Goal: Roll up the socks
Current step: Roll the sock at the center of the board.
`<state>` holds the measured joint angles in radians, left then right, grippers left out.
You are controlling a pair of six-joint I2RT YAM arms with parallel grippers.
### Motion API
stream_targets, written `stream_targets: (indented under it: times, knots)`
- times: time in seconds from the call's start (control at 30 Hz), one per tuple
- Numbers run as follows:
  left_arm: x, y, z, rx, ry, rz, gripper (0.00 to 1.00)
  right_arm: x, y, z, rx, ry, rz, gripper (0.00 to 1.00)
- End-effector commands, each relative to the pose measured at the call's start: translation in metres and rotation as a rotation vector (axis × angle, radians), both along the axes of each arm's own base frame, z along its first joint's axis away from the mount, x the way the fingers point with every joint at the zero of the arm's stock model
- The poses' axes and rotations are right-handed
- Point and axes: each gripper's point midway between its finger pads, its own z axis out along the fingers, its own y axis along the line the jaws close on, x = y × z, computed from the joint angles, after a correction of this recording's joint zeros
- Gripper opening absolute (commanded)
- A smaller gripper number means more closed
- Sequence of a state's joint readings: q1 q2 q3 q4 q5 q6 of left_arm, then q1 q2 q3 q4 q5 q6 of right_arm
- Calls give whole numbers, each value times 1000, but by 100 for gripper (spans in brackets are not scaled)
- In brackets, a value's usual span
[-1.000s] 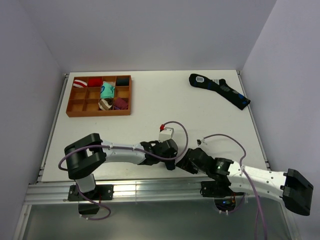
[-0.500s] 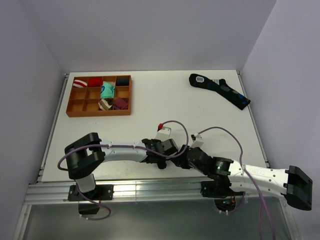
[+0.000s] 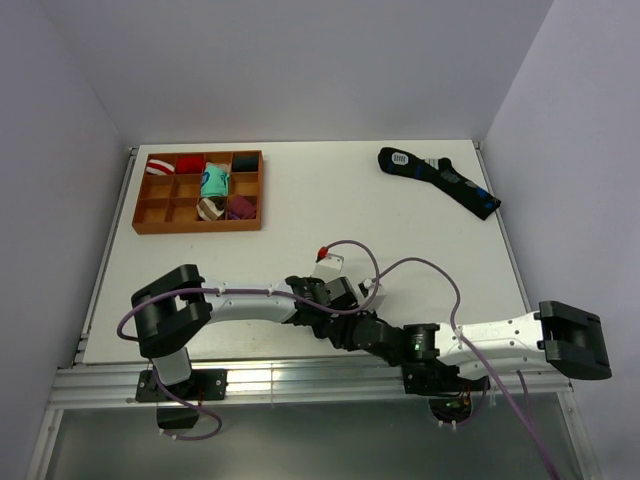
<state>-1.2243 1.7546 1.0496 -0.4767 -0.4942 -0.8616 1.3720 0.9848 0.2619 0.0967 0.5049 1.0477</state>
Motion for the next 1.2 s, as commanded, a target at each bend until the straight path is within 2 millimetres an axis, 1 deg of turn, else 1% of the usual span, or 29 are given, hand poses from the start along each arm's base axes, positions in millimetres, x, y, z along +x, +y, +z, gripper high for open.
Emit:
stream_targets:
  times: [0.0,0.03,0.07,0.17,0.2,0.27,0.37,0.5,0.53,0.57,0.63,0.67,0.73,0.77,0.8,0.83,0.87,0.9,0.97,1.0,1.07,1.1,1.17]
  knots:
    - [-7,6,-12,57,42,-26,1,12,15,25,63,-94,-43,48]
    - [-7,6,-12,55,45,-29,1,12,17,27,66,-102,-46,49]
    - [-8,4,-13,45,53,-33,1,11,18,22,50,-102,-45,49]
    - [-11,1,-14,26,67,-42,1,7,23,17,80,-88,-45,49]
    - [-11,0,-15,22,68,-42,1,7,25,19,117,-90,-46,49]
    - [-11,1,-16,23,73,-43,1,7,25,21,131,-105,-57,48]
    - [-12,1,-18,26,77,-48,1,9,23,20,80,-139,-71,49]
    - [-12,0,-16,22,78,-53,1,8,29,19,37,-172,-56,50]
    - [-12,0,-16,23,79,-56,1,8,30,18,27,-175,-55,50]
    - [-11,-1,-15,20,78,-55,1,7,30,12,1,-184,-55,50]
    - [-11,-2,-15,15,81,-58,1,7,33,13,-13,-201,-57,51]
    - [-11,-1,-16,18,81,-58,1,4,34,9,-33,-210,-50,51]
    - [-11,-1,-16,18,82,-58,1,2,38,9,-50,-220,-52,52]
    - [-12,-1,-16,18,84,-57,1,2,37,6,-73,-232,-54,52]
    - [-12,-1,-17,18,87,-60,1,1,40,7,-85,-235,-57,52]
    - [-13,-1,-17,19,87,-63,1,0,40,3,-110,-241,-58,52]
    - [-13,-3,-17,12,92,-66,1,1,39,5,-117,-256,-81,53]
    - [-13,-2,-17,11,94,-65,1,-1,38,3,-118,-254,-84,53]
    - [-13,-4,-16,-6,98,-65,1,-6,35,0,-59,-234,-84,54]
    - [-14,-3,-17,-9,102,-68,1,-6,34,5,-13,-223,-90,53]
    - [-15,-2,-17,-33,115,-65,1,-6,24,2,27,-203,-105,53]
    - [-15,-2,-18,-43,122,-65,1,-6,22,6,51,-201,-109,53]
    - [-16,-1,-20,-68,140,-69,0,-6,16,2,57,-201,-100,53]
